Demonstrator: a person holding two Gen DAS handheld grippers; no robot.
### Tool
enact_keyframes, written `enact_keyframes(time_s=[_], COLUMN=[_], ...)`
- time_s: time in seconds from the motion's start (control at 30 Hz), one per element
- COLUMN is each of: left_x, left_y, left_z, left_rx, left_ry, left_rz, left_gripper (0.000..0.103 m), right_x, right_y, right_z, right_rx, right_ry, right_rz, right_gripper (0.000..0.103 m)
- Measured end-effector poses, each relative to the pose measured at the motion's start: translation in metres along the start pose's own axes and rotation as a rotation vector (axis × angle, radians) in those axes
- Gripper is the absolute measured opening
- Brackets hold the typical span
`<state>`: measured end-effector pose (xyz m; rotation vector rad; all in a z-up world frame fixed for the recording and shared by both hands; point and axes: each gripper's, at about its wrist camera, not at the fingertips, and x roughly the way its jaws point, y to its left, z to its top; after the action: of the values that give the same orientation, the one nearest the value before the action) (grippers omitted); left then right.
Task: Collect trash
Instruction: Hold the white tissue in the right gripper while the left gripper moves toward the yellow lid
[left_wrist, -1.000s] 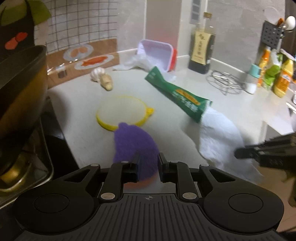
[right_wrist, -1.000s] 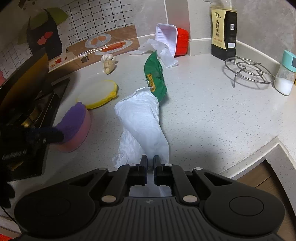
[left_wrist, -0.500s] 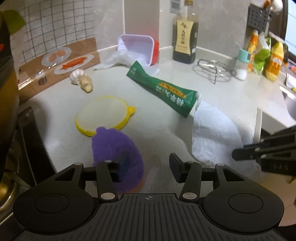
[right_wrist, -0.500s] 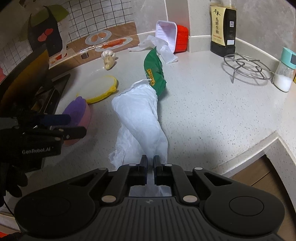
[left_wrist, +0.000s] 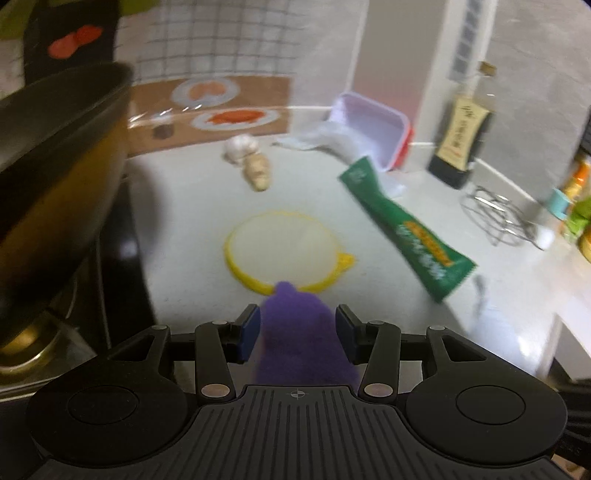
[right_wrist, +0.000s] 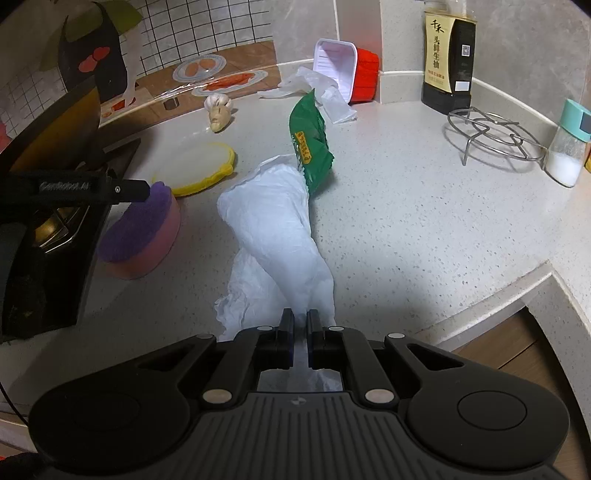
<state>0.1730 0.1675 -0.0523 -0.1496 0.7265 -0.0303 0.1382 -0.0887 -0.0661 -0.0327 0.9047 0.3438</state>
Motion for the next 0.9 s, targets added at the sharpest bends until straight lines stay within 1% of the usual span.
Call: enact_keyframes(time_s=[0.17,0.27,0.37,0.5,0.57,0.67,0.73,0.83,0.9], left_x=[0.011,0.01,0.007,-0.003,-0.008,-0.018,-0.022,-0.02,-0.012], left_y=[0.005,0.003,-0.01,-0.034,-0.044,-0.052,-0.052,-0.045,-0.041], left_z=[-0.002,-0.004,-0.009,-0.022,-0.027,-0.032,-0.027,-0.007,0.008], left_rx=[0.001,-0.002,0.07,0.191,0.236,0.282,0.268,0.187,0.137], left_ry=[0.056,0.071,0.092,0.109,0.11,0.088,0.056,-0.007,-0.04], left_rz=[0.006,-0.034,-0.101,-0.188,-0.205,-0.205,-0.198,-0.158,-0.148], left_gripper=[0.05,0.05,0.05,0.05,0.05,0.05,0.05,0.05,0.05], right_x=[0.001,0.001,0.001,0.002,0.003,0.003,0.003,0.002,0.0], right_y=[-0.006,-0.006,-0.006,-0.005,-0.004,-0.001,-0.001,-0.001,-0.001], right_z=[-0.003,-0.005,-0.006,-0.006,-0.006,-0.006,-0.007,-0.008,-0.009], right_rx=[0.021,0.025,0.026,0.031,0.03,0.022,0.021,0.024,0.021], right_ry=[0.005,0.005,0.003,0.0,-0.001,-0.002,-0.003,-0.003,-0.007], right_rz=[-0.002,-0.002,-0.001,0.005,0.008,0.009,0.008,0.004,0.0], right_gripper=[0.007,0.007,0.007,0.007,0.007,0.007,0.007,0.007,0.007])
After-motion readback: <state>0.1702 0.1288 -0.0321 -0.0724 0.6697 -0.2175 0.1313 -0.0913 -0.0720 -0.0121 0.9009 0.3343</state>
